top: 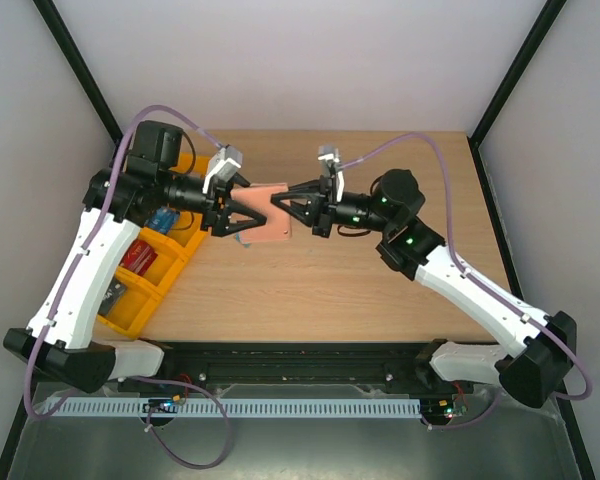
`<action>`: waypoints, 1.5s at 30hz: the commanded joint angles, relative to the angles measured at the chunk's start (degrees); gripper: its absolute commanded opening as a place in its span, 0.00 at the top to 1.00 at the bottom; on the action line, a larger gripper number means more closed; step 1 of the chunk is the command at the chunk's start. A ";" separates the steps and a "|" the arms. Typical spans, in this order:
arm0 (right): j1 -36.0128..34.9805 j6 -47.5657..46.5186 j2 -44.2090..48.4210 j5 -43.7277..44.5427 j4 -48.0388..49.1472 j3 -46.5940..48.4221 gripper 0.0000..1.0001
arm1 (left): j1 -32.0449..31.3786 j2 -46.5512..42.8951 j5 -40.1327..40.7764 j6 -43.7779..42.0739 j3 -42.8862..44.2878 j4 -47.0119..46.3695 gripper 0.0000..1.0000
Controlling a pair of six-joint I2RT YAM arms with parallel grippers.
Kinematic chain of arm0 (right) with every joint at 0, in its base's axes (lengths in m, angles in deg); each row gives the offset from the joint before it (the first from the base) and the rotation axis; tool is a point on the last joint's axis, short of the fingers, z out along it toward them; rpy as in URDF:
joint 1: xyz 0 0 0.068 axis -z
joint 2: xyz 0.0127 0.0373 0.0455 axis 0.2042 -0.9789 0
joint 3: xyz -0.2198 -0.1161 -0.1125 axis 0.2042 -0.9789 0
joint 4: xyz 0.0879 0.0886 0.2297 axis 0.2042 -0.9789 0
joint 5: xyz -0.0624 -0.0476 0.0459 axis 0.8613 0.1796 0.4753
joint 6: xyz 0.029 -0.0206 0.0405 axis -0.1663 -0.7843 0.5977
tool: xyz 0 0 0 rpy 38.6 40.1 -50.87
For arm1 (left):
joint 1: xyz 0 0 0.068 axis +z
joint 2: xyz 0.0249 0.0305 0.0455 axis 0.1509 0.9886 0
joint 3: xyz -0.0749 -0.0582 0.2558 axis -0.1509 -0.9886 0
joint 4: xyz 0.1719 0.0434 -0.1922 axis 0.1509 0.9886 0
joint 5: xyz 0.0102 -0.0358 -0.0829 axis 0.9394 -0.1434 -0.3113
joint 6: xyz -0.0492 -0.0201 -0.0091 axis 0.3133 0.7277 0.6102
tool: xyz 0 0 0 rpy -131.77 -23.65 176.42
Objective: Take the credit cards out of the card holder
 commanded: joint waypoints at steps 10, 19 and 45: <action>-1.04 -13.93 1.62 26.88 -18.82 5.21 0.54 | 6.02 -2.98 2.22 17.22 -2.90 -9.83 0.98; -19.00 -54.90 7.55 63.50 -4.79 -8.24 0.26 | 15.21 -4.30 5.89 43.71 -12.18 -24.24 0.98; -28.31 -104.02 -28.49 80.85 34.01 2.87 0.66 | 15.74 -4.83 6.56 49.10 -16.84 -27.12 0.98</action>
